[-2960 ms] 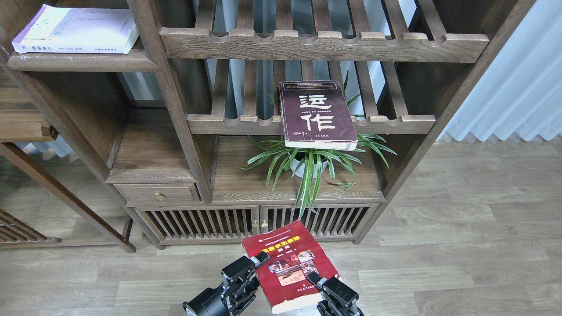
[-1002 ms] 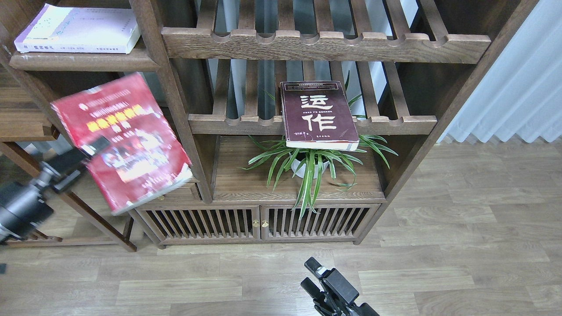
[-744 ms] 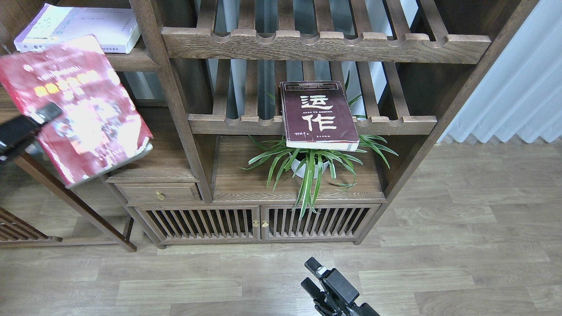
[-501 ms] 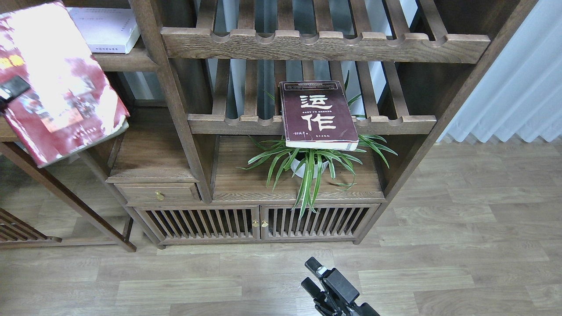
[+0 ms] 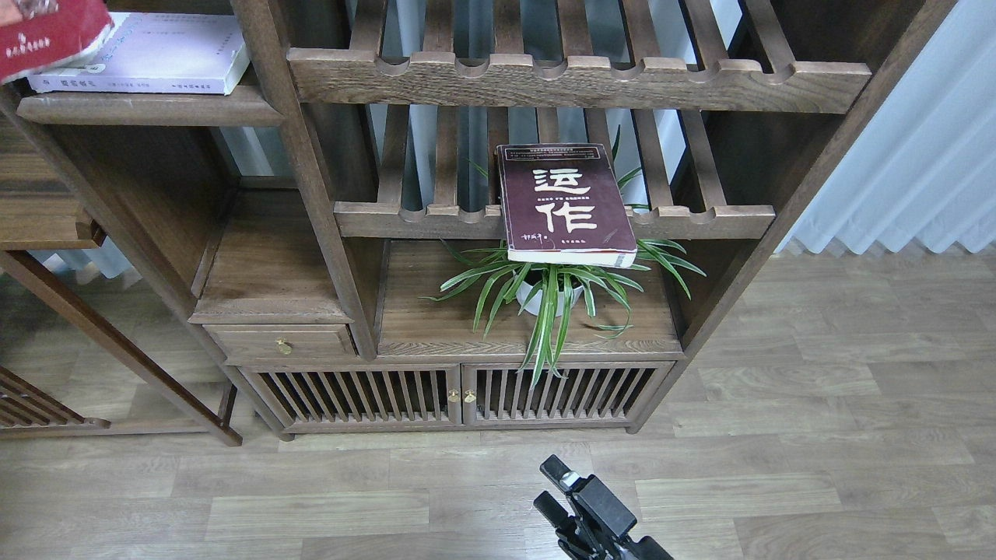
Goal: Organize books on shelf
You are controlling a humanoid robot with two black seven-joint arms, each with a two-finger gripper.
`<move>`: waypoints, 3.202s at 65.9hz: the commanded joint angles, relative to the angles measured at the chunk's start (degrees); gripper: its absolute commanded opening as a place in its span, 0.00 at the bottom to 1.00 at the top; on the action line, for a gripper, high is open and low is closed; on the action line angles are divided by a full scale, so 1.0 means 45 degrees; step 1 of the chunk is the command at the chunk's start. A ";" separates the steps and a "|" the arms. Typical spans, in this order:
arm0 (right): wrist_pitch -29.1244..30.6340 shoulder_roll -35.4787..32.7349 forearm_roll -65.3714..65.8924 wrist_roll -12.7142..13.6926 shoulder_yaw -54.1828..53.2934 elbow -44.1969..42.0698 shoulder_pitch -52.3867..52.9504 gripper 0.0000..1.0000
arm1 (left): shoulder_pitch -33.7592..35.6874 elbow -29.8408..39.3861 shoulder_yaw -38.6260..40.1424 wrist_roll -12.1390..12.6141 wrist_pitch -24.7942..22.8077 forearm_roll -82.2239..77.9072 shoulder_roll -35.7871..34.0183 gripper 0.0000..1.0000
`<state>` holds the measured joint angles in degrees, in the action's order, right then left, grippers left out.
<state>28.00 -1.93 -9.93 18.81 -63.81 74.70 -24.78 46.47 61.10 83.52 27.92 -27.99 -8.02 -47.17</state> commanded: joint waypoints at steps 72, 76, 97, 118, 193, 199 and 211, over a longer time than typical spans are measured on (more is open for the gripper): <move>0.0001 0.0038 0.0038 -0.0019 -0.0214 0.0020 0.0117 0.99 | 0.9791 -0.9476 -0.8189 0.0017 -0.0002 -0.0875 0.4154 0.21; 0.0001 0.0038 0.0038 -0.0019 -0.0195 0.0020 0.0117 0.99 | 0.9752 -0.9750 -0.8287 0.0017 -0.0002 -0.0875 0.4154 0.22; 0.0001 0.0038 0.0038 -0.0019 -0.0195 0.0020 0.0117 0.99 | 0.8776 -0.9789 -0.8365 0.0017 -0.0002 0.0160 0.4192 0.41; 0.0001 0.0038 0.0038 -0.0019 -0.0175 0.0020 0.0117 0.99 | 0.7585 -0.8520 -0.8189 0.0017 -0.0002 0.1488 0.3197 0.54; 0.0001 0.0428 -0.0099 -0.0039 0.0001 0.0001 0.1504 0.99 | 1.0650 -0.9769 -1.0259 0.0017 -0.0002 0.2719 0.3899 0.02; 0.0001 0.0428 -0.0255 -0.0058 -0.0038 0.0001 0.1816 0.99 | 1.0904 -0.9730 -1.0903 0.0017 -0.0002 0.2719 0.3919 0.02; 0.0001 0.0370 -0.0938 -0.0058 -0.0136 0.0118 0.2012 0.99 | 1.1139 -0.9750 -1.2250 0.0017 -0.0002 0.2504 0.3724 0.02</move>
<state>28.00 0.00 -12.37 18.56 -64.03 74.86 -16.07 96.08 17.26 32.21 28.00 -27.99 3.96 -29.77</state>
